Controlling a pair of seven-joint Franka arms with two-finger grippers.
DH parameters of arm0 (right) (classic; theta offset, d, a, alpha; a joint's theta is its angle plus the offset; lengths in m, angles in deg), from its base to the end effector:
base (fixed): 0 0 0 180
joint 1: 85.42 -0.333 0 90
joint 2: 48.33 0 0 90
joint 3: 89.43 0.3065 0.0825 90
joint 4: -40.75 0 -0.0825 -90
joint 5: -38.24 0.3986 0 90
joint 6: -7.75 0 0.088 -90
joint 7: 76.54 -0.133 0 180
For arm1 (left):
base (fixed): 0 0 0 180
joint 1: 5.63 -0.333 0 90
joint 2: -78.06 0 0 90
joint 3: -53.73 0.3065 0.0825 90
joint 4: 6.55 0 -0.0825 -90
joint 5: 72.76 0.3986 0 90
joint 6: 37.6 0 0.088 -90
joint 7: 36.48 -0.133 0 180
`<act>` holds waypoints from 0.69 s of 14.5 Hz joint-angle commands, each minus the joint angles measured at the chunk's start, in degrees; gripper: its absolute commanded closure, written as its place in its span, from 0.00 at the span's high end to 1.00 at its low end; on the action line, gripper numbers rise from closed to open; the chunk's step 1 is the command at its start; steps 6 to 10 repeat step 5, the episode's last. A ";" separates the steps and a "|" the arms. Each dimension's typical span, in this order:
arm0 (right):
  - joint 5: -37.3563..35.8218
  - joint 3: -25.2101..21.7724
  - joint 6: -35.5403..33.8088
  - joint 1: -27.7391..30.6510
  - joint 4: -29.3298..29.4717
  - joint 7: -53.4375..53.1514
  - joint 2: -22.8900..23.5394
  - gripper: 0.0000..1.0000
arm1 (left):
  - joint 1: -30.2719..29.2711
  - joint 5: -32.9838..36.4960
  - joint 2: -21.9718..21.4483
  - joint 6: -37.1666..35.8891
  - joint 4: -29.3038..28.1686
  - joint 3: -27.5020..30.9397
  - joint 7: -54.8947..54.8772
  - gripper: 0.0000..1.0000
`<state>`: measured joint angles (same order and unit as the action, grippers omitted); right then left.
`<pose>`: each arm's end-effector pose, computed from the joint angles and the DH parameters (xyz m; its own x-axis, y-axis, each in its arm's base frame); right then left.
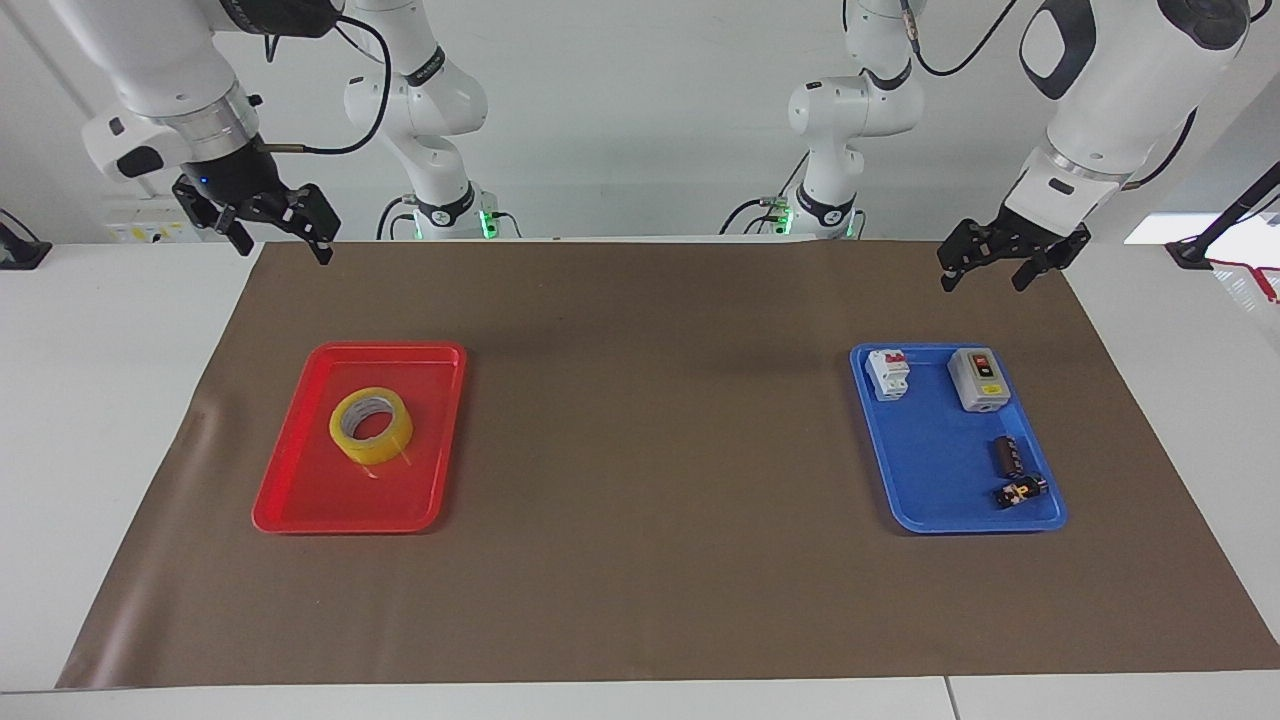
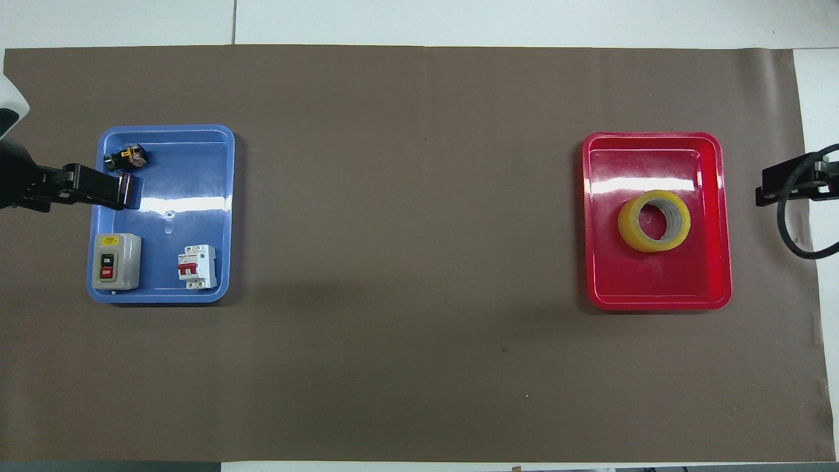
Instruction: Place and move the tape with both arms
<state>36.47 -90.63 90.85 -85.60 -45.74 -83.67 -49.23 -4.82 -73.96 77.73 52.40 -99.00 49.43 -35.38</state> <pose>0.5507 -0.0143 0.6170 0.9886 -0.1453 -0.0393 -0.1440 -0.9889 0.0356 0.5626 -0.0532 0.5715 0.9969 -0.0699 -0.0374 -0.0692 -0.9974 0.0198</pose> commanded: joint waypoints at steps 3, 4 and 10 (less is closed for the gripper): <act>0.10 -0.12 -1.36 -0.26 1.59 2.21 0.54 1.00 | -0.54 0.85 -0.37 -0.18 -0.45 -0.36 -0.39 1.00; 0.01 -0.12 -1.54 -0.26 1.76 2.30 0.54 1.00 | -0.54 0.85 -0.46 -0.18 -0.36 -0.36 -0.39 1.00; -0.25 -0.12 -1.54 -0.26 1.68 2.30 0.45 1.00 | -0.54 0.85 -0.46 -0.18 -0.45 -0.36 -0.31 1.00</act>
